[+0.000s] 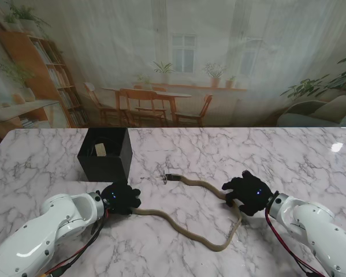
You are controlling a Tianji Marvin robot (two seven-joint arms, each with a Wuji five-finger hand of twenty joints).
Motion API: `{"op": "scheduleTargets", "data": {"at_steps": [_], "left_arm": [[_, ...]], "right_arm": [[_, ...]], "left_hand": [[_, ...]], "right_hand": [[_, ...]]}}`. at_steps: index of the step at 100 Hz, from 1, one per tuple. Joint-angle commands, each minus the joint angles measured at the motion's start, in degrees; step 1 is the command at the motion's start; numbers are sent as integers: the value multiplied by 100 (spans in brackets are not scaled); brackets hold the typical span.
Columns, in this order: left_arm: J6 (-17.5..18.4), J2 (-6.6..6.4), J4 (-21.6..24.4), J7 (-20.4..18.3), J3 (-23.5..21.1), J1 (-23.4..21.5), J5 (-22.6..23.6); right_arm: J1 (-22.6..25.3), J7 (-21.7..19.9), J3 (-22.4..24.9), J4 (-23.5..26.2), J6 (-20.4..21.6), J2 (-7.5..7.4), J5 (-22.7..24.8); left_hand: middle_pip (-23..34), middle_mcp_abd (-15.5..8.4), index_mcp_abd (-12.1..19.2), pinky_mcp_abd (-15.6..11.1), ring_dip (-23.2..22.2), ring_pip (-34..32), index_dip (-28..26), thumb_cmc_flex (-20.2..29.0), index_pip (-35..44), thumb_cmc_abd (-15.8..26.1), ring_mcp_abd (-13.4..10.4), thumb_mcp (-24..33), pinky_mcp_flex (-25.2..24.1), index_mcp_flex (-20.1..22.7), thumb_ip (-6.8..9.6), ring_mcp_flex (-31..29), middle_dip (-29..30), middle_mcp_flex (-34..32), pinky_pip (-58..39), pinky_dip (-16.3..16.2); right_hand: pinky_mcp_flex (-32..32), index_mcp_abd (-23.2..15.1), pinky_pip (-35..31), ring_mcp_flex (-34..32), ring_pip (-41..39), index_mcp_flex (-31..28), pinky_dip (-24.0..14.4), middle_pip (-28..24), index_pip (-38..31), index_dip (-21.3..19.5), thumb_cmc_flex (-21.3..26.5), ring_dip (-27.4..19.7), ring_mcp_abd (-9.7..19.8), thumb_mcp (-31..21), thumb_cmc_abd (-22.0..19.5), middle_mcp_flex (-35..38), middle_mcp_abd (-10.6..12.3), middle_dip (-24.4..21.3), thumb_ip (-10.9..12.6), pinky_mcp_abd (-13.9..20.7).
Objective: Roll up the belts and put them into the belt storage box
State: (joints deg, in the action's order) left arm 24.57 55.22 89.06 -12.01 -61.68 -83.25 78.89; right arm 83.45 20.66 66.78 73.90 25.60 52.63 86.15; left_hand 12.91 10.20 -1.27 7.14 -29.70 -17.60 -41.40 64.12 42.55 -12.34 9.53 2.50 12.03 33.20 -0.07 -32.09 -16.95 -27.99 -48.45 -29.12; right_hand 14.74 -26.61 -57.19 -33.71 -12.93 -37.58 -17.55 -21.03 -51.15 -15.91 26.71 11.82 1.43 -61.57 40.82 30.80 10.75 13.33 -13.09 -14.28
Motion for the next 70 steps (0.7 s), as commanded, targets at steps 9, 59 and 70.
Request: {"op": "scheduleTargets", "data": {"at_steps": [9,59,70], "left_arm": [[24,-34,34,-182,-91,-108,143],[66,-46,237,-340,-471,-394,459],[29,-41,328,-291,-666,-554,593]], "right_arm": [[-72,438,-148,-344,-104,11,-144],[614,530,452,44,-339,196,-443],[1124,341,718,589,-1041,282,-319]], "left_hand": [[114,-9,-207,17,-77,-172,-39,338,377,-138,-20,240,43,368,-28,-137,-102,-129,-175,-73],[148,-17,-368,6,-89,-167,-168,296,398,-160,-30,326,56,366,-50,-164,-162,-185,-169,-43],[153,-24,-390,13,-91,-168,-177,294,389,-169,-25,337,63,373,-51,-176,-168,-215,-174,-43]], "right_hand": [[117,-232,-146,-633,-214,-1036,101,-464,-948,221,177,19,292,90,-83,1495,304,183,-248,44],[1183,636,-735,-3693,-1988,-981,-156,-2639,-939,104,599,1752,-64,-60,-158,5069,-1058,2270,-83,-375],[1652,1063,-1080,-4173,-2807,-1054,-304,-3421,-878,338,696,2093,-212,105,-273,5272,-1223,2460,-16,-402]]}}
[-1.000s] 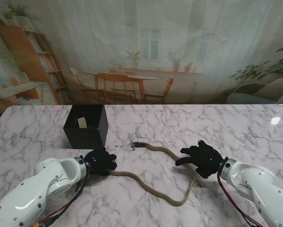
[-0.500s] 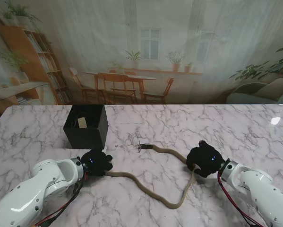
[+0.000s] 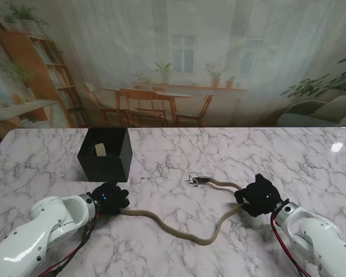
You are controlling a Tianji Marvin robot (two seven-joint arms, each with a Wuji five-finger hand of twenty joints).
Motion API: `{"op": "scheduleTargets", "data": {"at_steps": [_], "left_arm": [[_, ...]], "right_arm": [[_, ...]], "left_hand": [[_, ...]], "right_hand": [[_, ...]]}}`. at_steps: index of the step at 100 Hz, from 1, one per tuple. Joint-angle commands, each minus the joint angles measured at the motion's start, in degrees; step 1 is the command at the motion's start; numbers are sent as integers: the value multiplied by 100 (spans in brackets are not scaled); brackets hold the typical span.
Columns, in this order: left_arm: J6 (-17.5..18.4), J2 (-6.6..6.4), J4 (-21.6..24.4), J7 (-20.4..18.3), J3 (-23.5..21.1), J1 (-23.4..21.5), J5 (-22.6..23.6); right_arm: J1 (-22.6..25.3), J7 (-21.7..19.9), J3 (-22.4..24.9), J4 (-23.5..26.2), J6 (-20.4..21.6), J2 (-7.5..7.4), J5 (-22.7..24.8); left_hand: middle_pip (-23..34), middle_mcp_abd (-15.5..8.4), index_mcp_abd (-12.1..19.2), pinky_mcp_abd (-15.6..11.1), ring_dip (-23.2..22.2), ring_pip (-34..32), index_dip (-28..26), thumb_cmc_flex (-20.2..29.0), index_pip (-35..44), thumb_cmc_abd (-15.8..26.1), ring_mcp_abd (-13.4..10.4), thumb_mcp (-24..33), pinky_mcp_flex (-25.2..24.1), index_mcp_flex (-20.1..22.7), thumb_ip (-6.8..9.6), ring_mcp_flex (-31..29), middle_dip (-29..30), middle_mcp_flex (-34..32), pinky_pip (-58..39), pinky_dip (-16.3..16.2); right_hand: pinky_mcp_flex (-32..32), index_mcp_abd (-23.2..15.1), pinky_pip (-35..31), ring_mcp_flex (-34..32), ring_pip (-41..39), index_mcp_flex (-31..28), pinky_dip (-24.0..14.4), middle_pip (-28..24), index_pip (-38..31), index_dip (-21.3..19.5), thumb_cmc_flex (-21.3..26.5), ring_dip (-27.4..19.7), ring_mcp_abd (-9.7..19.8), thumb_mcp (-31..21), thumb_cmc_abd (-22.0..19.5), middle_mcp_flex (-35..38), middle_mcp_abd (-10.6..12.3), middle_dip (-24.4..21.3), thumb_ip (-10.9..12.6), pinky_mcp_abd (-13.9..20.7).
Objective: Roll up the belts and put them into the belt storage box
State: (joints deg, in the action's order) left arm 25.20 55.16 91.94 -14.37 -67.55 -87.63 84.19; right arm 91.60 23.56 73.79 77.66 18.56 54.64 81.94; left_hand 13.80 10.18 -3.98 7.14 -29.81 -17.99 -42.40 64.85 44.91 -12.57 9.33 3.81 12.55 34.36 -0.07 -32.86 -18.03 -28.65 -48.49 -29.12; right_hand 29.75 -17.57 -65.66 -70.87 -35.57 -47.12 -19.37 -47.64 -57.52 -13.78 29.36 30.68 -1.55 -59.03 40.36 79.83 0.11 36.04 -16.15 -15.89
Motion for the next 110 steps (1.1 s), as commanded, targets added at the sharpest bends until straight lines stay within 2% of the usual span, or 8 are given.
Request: {"op": "scheduleTargets", "data": {"at_steps": [1,19,32,40,46,65,92,110], "left_arm": [[-36,-34,47,-51,-96,-129,75],[-84,-35,168,-30,-426,-378,356],[-179,-34,253,11,-697,-613,599],[-241,-31,300,38,-866,-763,731],[-282,-29,327,54,-981,-862,815],[-394,-25,379,153,-1260,-1083,1030],[-571,-22,334,256,-1352,-1141,1157],[-587,-20,290,343,-1333,-1112,1087]], "right_arm": [[358,29,38,266,-407,90,113],[1048,-691,316,1075,-1354,248,150],[1303,-1546,372,1478,-1471,301,37],[1364,-2106,383,1634,-1267,303,-161],[1396,-2312,384,1720,-1133,295,-178],[1552,-1953,622,1927,-847,334,-312],[1725,-1146,1182,2150,-515,343,-24],[1533,-1186,1328,2025,-574,278,361]], "left_hand": [[65,-22,-123,15,-80,-129,-78,224,153,-146,-1,210,11,261,-50,-102,-61,-155,-170,-42],[72,-40,-140,18,-82,-126,-87,228,136,-160,-7,232,26,277,-52,-124,-72,-209,-180,-42],[76,-61,-135,12,-82,-121,-93,216,124,-169,-6,234,31,287,-57,-136,-80,-233,-179,-39],[73,-66,-122,23,-81,-114,-98,209,114,-163,-5,239,26,289,-59,-137,-83,-243,-174,-35],[67,-72,-119,24,-79,-107,-100,205,105,-166,1,239,24,291,-61,-136,-84,-246,-171,-34],[49,-87,-70,36,-73,-86,-108,201,78,-155,2,240,5,291,-63,-119,-85,-246,-154,-26],[48,-112,-39,32,-72,-73,-114,186,48,-150,-1,223,-2,288,-67,-116,-95,-265,-142,-25],[66,-139,-45,30,-79,-80,-127,192,43,-145,-17,218,-1,287,-66,-128,-113,-278,-149,-33]], "right_hand": [[174,188,-248,-469,-595,-104,-125,-802,-236,135,435,224,84,-146,-231,375,-162,197,293,-242],[406,958,-502,-470,-1206,-364,-131,-1262,-114,469,364,137,-58,-21,-402,392,-216,53,282,-231],[264,1316,-512,-431,-801,-491,-65,-655,144,636,-86,-229,-175,349,-805,388,-299,-534,321,-253],[15,1462,-425,-227,44,-509,-110,421,1717,-536,-988,-258,-295,752,-1464,371,-367,-882,942,-228],[-129,1318,-385,28,334,-262,-148,888,2026,-843,-1248,-245,-311,1150,-1722,158,-339,-896,1042,-200],[-303,1058,-348,375,569,232,-213,1220,2226,-909,-1424,-230,-432,1642,-1986,-314,-408,-798,1068,-206],[-338,879,-318,478,606,645,-243,1307,2394,-869,-1154,-212,-403,1597,-1936,-531,-327,-761,1129,-192],[-788,747,-7,1459,1309,1869,-269,1913,2704,-872,-1122,-438,-375,1535,-1927,-2468,-420,-703,1173,-187]]}}
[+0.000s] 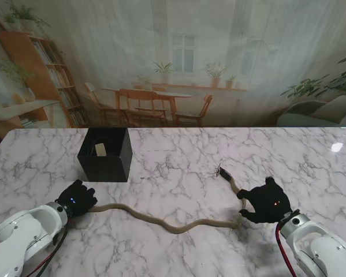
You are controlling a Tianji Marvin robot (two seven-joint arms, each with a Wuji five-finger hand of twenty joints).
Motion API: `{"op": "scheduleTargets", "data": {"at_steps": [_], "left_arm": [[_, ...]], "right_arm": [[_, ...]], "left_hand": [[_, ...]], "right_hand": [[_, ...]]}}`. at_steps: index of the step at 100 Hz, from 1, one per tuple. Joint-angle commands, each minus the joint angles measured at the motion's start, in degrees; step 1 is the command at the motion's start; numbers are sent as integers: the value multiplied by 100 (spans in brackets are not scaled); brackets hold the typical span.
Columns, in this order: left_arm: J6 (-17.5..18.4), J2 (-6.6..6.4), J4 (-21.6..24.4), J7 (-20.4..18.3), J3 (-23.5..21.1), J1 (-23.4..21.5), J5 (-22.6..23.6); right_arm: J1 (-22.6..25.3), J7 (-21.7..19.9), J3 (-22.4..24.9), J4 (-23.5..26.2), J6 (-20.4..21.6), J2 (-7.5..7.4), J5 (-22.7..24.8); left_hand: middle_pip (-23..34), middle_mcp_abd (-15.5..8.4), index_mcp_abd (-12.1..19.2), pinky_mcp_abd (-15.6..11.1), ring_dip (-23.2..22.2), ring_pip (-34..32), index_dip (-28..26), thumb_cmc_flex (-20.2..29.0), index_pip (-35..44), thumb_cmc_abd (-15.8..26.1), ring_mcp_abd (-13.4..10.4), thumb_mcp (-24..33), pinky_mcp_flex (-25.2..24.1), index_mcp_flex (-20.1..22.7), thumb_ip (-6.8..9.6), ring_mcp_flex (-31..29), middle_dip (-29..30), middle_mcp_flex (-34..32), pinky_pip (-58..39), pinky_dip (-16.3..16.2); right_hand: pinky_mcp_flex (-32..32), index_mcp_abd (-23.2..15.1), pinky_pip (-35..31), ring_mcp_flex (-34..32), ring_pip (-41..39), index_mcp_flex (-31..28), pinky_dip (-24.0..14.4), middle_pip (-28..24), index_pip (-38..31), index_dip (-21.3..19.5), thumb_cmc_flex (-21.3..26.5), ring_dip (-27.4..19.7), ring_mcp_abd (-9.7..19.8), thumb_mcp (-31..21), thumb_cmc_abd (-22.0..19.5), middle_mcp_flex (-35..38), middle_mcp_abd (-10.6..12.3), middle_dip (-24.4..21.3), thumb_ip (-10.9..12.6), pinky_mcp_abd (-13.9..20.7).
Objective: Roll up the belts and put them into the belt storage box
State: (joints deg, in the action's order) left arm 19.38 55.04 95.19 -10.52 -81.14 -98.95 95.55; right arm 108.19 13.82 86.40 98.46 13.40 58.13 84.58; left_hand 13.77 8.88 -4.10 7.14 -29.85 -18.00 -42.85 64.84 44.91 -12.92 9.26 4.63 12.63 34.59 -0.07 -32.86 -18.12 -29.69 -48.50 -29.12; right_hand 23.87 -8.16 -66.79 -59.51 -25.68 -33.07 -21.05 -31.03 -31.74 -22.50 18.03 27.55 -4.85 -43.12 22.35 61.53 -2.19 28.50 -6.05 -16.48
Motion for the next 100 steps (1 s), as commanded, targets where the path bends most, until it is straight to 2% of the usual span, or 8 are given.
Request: {"op": "scheduleTargets", "data": {"at_steps": [1,16,30,42,63,79,84,100], "left_arm": [[-3,-9,-37,-40,28,22,-56],[34,-8,-38,-29,82,67,-118],[42,-9,-54,-33,122,103,-149],[39,-7,-48,-49,127,101,-158],[15,0,-29,-58,117,67,-172],[16,0,-31,-57,116,64,-180],[14,0,-39,-51,122,69,-185],[9,0,-48,-52,135,79,-200]], "right_arm": [[-138,-248,72,-59,-54,-77,123],[-463,-427,9,-310,143,-194,526],[-873,-193,-197,-697,454,-354,919],[-1226,-55,-471,-1024,671,-444,991],[-1828,287,-1163,-1702,830,-549,863],[-2157,526,-1629,-2084,795,-594,746],[-2221,547,-1720,-2155,774,-601,719],[-2369,947,-1926,-2403,672,-616,626]], "left_hand": [[72,-7,-33,30,-75,-79,-83,190,44,-113,-6,133,-8,267,-68,-126,-105,-179,-148,-33],[83,-20,-24,22,-79,-83,-85,188,43,-110,-15,130,4,265,-66,-136,-115,-184,-157,-40],[85,-12,-17,21,-82,-83,-87,189,44,-107,-12,128,-1,262,-65,-133,-119,-182,-155,-41],[82,-12,-11,23,-82,-80,-87,189,42,-103,-15,125,-5,256,-64,-126,-120,-174,-154,-42],[81,-5,-3,26,-84,-80,-88,180,40,-97,-5,114,-8,253,-64,-124,-121,-177,-156,-46],[77,-10,-4,23,-85,-80,-90,183,40,-97,-11,113,-7,253,-63,-123,-121,-172,-157,-48],[78,-15,1,25,-85,-80,-88,185,38,-92,-7,114,-8,250,-62,-120,-122,-173,-157,-49],[76,-8,7,20,-85,-79,-92,172,41,-94,-5,103,-9,250,-65,-120,-122,-169,-157,-49]], "right_hand": [[-230,-184,123,411,364,537,-101,292,151,3,18,-140,-43,-56,-125,-768,-209,41,166,-123],[-641,-418,602,1564,976,1625,-140,822,803,215,433,-627,36,-696,359,-2794,-357,-759,245,-61],[-819,-947,891,2291,1430,2271,5,1119,1059,745,719,-1217,175,-1850,1074,-3826,254,-1547,203,139],[-872,-936,960,2549,1590,2271,96,1343,772,811,591,-1467,372,-2039,1409,-4022,631,-1685,124,278],[-778,-1252,858,2474,1498,1397,183,1436,-178,588,578,-1669,745,-1926,1641,-3329,1209,-1740,-42,363],[-681,-1522,747,2328,1385,20,234,1468,-973,205,584,-1688,786,-2006,1653,-2912,1351,-1739,-85,395],[-788,-1712,770,2316,1361,-381,354,1380,-1471,480,687,-1697,782,-1744,1767,-2720,1342,-1664,-718,325],[-806,-2147,773,1885,1166,-1263,414,658,-2636,700,731,-1603,919,-1370,1693,-1365,1584,-1367,-940,239]]}}
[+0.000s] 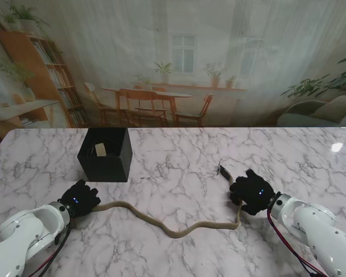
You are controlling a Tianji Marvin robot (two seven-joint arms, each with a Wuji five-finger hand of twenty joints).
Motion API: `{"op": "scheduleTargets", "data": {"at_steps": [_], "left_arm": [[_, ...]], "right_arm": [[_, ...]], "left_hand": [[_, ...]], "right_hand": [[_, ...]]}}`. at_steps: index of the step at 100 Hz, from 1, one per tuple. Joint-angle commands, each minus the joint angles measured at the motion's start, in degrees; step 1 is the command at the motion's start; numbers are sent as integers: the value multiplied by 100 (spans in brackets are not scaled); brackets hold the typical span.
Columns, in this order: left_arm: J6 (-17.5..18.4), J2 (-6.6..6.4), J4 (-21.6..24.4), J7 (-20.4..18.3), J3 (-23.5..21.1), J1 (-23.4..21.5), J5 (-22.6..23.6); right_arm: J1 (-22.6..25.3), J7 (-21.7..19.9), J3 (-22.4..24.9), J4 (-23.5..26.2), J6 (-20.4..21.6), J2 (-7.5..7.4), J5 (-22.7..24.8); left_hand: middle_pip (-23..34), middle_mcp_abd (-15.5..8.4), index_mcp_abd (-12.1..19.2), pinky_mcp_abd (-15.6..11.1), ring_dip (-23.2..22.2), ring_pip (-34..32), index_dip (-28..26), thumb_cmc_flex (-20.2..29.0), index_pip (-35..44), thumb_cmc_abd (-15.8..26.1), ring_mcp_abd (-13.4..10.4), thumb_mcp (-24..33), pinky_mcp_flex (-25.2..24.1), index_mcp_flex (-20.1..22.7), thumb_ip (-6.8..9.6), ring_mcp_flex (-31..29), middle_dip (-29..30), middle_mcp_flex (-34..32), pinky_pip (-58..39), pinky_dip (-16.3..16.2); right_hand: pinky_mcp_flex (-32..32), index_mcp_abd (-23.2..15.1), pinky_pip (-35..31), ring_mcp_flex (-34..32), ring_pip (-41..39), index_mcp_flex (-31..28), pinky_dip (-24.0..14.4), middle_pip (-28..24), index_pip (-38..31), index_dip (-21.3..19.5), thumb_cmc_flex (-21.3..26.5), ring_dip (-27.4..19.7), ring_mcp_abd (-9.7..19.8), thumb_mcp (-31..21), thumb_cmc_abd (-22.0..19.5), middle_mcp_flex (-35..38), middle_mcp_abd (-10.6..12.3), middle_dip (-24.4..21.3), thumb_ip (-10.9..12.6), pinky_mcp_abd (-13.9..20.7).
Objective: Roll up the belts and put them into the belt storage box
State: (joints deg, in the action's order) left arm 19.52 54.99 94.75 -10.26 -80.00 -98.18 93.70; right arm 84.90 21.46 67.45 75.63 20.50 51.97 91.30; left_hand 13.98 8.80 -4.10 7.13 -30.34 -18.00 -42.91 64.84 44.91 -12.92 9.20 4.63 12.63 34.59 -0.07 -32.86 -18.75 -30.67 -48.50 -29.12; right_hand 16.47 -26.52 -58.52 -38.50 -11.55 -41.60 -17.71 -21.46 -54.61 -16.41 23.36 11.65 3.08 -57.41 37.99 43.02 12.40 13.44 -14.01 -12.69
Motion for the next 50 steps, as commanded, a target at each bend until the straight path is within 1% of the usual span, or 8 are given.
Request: {"op": "scheduleTargets", "data": {"at_steps": [1,5,7,16,24,27,37,50], "left_arm": [[-3,5,-4,-78,22,2,-15],[1,4,-8,-74,21,5,-15],[2,4,-8,-72,20,6,-16],[4,4,-7,-54,2,3,-7],[3,4,7,-17,-41,-19,11],[2,5,13,5,-64,-31,17],[-45,14,45,76,-160,-92,37],[-176,29,100,193,-305,-211,108]], "right_arm": [[-51,224,-42,-140,-40,-1,-55],[-78,338,-58,-196,-35,3,-109],[-71,355,-44,-201,-28,9,-138],[-48,463,26,-234,39,41,-269],[76,462,209,-151,49,80,-326],[133,452,294,-110,52,101,-362],[478,190,650,216,-135,220,-515],[932,-290,908,660,-912,436,-908]], "left_hand": [[54,-5,11,21,-36,-79,-87,172,40,-93,-1,103,-10,249,-64,-120,-59,-68,-156,-49],[53,-7,13,21,-35,-78,-85,177,37,-86,-5,107,-12,244,-62,-117,-58,-66,-155,-49],[53,-1,14,23,-35,-78,-86,176,38,-88,-6,105,-11,245,-63,-115,-58,-65,-155,-49],[56,4,1,19,-36,-80,-89,184,41,-88,-1,107,-10,248,-60,-119,-59,-71,-156,-50],[56,-10,5,21,-37,-82,-90,187,43,-88,-11,104,-13,246,-61,-120,-60,-64,-155,-51],[60,-10,-7,16,-38,-84,-90,187,45,-92,-11,103,-6,251,-61,-126,-62,-72,-159,-52],[62,-7,-17,25,-39,-85,-89,188,47,-100,-1,101,-8,256,-61,-124,-63,-74,-160,-54],[59,4,-37,35,-39,-80,-84,195,43,-108,10,105,-27,258,-59,-109,-62,-73,-157,-56]], "right_hand": [[-53,-316,-59,-277,-275,-487,78,-358,-383,82,193,2,146,64,113,617,119,161,-145,-144],[4,-275,-73,-675,-456,-719,78,-724,-473,74,212,97,291,64,93,1449,67,316,-147,-165],[43,-252,-77,-855,-532,-767,88,-703,-495,83,228,244,358,65,90,1830,0,562,-148,-174],[339,27,-186,-1792,-930,-909,71,-1016,-531,98,336,599,565,-12,110,3136,-480,1035,-176,-192],[732,400,-397,-2560,-1360,-950,17,-1508,-536,165,418,957,502,-130,87,3875,-572,1419,-168,-150],[837,513,-467,-2794,-1549,-967,4,-1741,-538,221,450,1133,448,-188,89,4009,-589,1590,-166,-152],[1103,1063,-664,-3436,-2070,-989,-85,-2823,-514,480,590,1543,154,-370,142,4055,-856,2074,-132,-249],[1363,1832,-930,-3716,-2677,-954,-186,-3751,-351,928,844,1767,-175,-263,-85,4060,-1134,2135,-61,-358]]}}
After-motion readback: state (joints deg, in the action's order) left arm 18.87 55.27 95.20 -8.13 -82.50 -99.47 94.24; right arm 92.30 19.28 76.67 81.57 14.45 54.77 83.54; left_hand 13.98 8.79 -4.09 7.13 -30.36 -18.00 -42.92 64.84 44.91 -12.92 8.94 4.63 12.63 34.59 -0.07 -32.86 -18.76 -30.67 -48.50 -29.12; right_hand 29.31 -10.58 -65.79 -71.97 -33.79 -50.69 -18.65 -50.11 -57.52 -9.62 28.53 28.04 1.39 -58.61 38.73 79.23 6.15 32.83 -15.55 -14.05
